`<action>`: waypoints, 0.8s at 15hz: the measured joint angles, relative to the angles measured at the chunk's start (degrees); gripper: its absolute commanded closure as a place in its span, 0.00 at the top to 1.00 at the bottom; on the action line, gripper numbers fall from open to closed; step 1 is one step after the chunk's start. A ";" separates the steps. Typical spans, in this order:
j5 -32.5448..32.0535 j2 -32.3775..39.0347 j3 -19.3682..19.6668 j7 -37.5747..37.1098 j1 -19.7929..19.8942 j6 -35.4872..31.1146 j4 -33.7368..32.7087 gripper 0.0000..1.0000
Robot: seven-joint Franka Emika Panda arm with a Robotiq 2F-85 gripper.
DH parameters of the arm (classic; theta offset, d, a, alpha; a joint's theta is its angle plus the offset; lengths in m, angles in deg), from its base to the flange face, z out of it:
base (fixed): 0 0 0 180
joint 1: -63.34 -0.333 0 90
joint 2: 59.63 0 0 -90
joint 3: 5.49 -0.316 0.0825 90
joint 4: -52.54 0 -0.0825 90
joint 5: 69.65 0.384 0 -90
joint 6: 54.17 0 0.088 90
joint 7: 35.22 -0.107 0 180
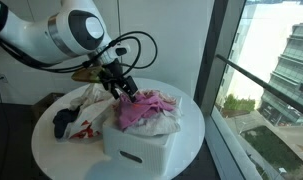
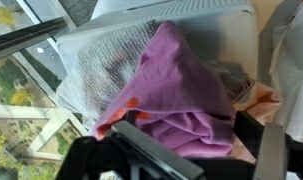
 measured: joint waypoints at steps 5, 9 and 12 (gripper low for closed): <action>-2.05 4.23 0.01 -2.62 1.24 -1.39 -1.86 0.75; -3.52 7.04 0.20 -4.48 1.24 -1.40 -3.27 0.42; -3.43 8.09 0.85 -5.17 1.21 -1.40 -3.53 0.20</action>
